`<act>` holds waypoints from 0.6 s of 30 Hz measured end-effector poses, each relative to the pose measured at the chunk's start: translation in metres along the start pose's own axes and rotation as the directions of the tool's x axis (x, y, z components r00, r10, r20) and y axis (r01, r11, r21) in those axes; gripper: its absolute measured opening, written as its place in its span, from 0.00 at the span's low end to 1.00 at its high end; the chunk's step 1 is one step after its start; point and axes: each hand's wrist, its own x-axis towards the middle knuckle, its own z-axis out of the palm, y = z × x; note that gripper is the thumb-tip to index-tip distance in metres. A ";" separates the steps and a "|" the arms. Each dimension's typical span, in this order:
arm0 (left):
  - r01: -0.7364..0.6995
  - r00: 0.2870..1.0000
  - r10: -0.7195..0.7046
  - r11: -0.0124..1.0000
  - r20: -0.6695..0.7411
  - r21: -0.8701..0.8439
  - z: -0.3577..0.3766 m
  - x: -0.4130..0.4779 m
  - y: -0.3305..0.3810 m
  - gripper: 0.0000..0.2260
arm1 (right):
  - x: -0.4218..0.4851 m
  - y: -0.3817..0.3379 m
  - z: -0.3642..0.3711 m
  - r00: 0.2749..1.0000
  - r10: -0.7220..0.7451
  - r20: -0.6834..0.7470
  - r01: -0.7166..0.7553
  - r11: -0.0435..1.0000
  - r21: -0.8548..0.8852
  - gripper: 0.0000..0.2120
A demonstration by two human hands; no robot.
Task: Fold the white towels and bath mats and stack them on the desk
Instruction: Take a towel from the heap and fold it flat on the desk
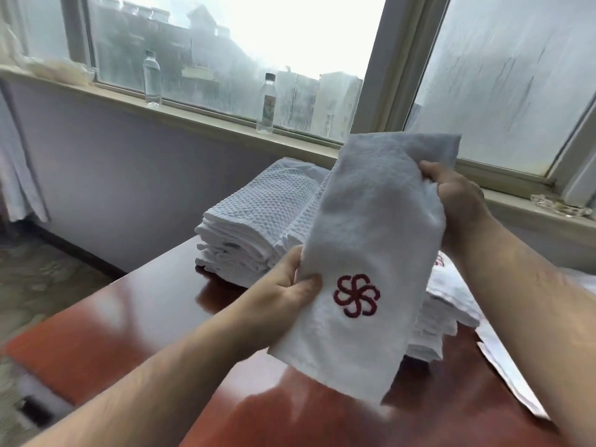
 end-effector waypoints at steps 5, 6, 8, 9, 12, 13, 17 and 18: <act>0.003 0.998 -0.001 1.000 -0.061 0.020 -0.015 0.050 0.018 0.11 | 0.063 0.000 0.000 1.000 0.008 -0.027 -0.011 0.995 -0.101 0.15; 0.013 0.998 -0.013 1.000 -0.062 0.000 -0.018 0.063 0.022 0.11 | 0.079 -0.001 -0.002 0.999 -0.008 -0.038 0.004 0.994 -0.109 0.18; 0.040 0.999 -0.042 0.997 -0.027 -0.064 -0.022 0.091 0.030 0.11 | 0.111 -0.004 -0.006 0.997 -0.049 -0.065 0.042 0.993 -0.108 0.21; 0.063 0.998 -0.064 0.993 -0.004 -0.101 -0.023 0.105 0.033 0.11 | 0.126 -0.005 -0.009 0.996 -0.054 -0.064 0.048 0.994 -0.100 0.19; 0.152 0.987 -0.155 0.986 -0.043 -0.063 -0.025 0.139 0.032 0.10 | 0.164 0.010 -0.023 0.999 0.002 -0.051 -0.009 0.991 -0.135 0.09; 0.184 0.980 -0.183 0.983 -0.079 0.005 -0.026 0.147 0.025 0.10 | 0.174 0.023 -0.031 0.997 0.037 -0.069 -0.051 0.977 -0.206 0.09; 0.247 0.966 -0.216 0.935 -0.143 0.254 -0.033 0.160 -0.006 0.16 | 0.198 0.083 -0.062 0.980 0.128 -0.150 -0.185 0.859 -0.477 0.05; 0.244 0.967 -0.218 0.942 -0.133 0.231 -0.037 0.162 -0.009 0.16 | 0.204 0.089 -0.065 0.980 0.102 -0.168 -0.170 0.872 -0.459 0.08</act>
